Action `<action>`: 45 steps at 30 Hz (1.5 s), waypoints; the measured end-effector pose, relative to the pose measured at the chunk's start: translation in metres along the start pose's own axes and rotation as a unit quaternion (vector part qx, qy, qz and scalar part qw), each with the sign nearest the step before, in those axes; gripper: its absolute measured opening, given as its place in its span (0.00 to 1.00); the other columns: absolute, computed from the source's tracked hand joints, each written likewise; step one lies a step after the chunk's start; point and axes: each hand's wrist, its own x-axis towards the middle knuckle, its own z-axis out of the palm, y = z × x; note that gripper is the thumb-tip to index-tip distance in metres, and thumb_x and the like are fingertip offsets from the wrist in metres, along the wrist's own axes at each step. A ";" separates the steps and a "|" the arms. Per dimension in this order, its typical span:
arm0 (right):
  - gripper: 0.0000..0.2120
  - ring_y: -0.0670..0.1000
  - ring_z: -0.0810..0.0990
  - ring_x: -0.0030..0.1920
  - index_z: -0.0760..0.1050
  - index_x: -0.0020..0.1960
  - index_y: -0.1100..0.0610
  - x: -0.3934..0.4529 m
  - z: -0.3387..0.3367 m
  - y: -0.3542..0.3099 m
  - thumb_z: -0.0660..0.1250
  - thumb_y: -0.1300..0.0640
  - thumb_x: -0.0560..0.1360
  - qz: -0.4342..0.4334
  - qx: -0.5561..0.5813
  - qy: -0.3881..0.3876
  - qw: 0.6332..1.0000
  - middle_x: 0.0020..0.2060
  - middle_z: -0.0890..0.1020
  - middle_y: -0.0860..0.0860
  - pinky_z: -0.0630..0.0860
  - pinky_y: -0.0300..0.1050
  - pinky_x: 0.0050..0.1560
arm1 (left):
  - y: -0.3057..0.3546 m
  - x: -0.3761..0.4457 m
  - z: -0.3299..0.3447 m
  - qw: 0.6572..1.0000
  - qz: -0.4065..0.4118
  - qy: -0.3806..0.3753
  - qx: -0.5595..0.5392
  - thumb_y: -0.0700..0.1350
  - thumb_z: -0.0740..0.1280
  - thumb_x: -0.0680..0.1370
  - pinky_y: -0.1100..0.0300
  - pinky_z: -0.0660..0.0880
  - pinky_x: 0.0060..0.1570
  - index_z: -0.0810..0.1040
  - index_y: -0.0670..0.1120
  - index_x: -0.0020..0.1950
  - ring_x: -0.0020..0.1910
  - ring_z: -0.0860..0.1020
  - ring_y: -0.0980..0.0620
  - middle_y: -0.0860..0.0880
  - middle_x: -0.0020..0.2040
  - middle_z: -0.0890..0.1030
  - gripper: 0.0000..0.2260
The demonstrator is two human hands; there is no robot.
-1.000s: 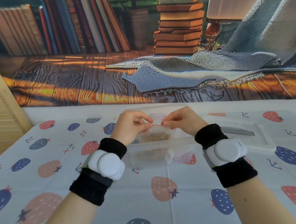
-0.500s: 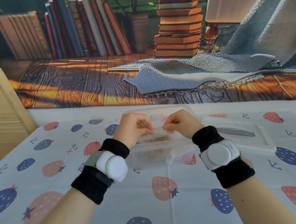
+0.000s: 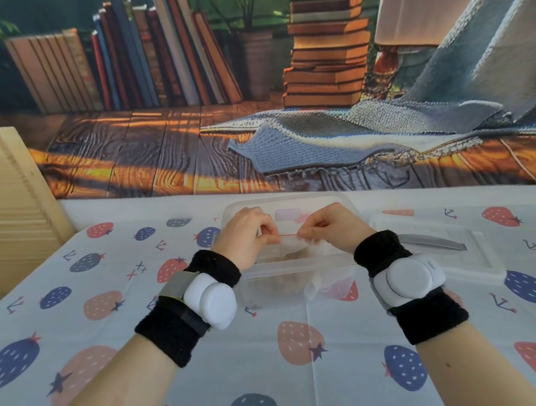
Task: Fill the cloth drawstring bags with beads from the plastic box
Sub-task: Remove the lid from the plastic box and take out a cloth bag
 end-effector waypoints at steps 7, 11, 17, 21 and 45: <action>0.10 0.46 0.74 0.33 0.82 0.34 0.50 0.003 -0.002 -0.003 0.69 0.56 0.74 0.020 0.019 -0.023 0.999 0.24 0.79 0.45 0.71 0.35 0.41 | -0.002 -0.002 -0.001 0.998 0.048 0.049 -0.017 0.43 0.71 0.73 0.60 0.63 0.47 0.76 0.54 0.36 0.43 0.71 0.54 0.54 0.37 0.79 0.09; 0.05 0.44 0.74 0.36 0.84 0.38 0.54 0.002 -0.002 -0.005 0.71 0.57 0.72 0.014 0.025 -0.047 0.998 0.26 0.80 0.45 0.69 0.33 0.41 | 0.000 -0.003 -0.001 0.997 0.044 0.066 -0.003 0.44 0.69 0.74 0.60 0.61 0.47 0.75 0.54 0.38 0.45 0.69 0.55 0.55 0.37 0.78 0.08; 0.05 0.40 0.74 0.30 0.83 0.37 0.59 0.006 -0.003 -0.004 0.71 0.61 0.70 0.035 0.041 -0.023 0.998 0.24 0.79 0.45 0.70 0.30 0.36 | 0.000 -0.003 -0.002 0.996 0.064 0.067 0.010 0.45 0.69 0.74 0.61 0.59 0.44 0.76 0.53 0.37 0.44 0.67 0.56 0.57 0.38 0.77 0.08; 0.11 0.39 0.72 0.25 0.79 0.29 0.56 0.008 -0.003 -0.002 0.70 0.65 0.70 0.047 0.042 0.019 0.998 0.19 0.76 0.45 0.69 0.29 0.32 | -0.002 -0.001 -0.003 0.995 0.083 0.048 -0.014 0.46 0.73 0.71 0.60 0.61 0.49 0.79 0.52 0.36 0.45 0.68 0.60 0.57 0.37 0.78 0.05; 0.05 0.45 0.78 0.24 0.79 0.46 0.67 0.044 0.004 -0.032 0.66 0.65 0.75 -0.001 -0.025 0.081 0.996 0.30 0.78 0.54 0.81 0.41 0.32 | -0.016 -0.029 -0.062 0.996 0.071 -0.026 0.049 0.47 0.75 0.69 0.70 0.58 0.51 0.81 0.54 0.36 0.46 0.70 0.59 0.58 0.38 0.80 0.05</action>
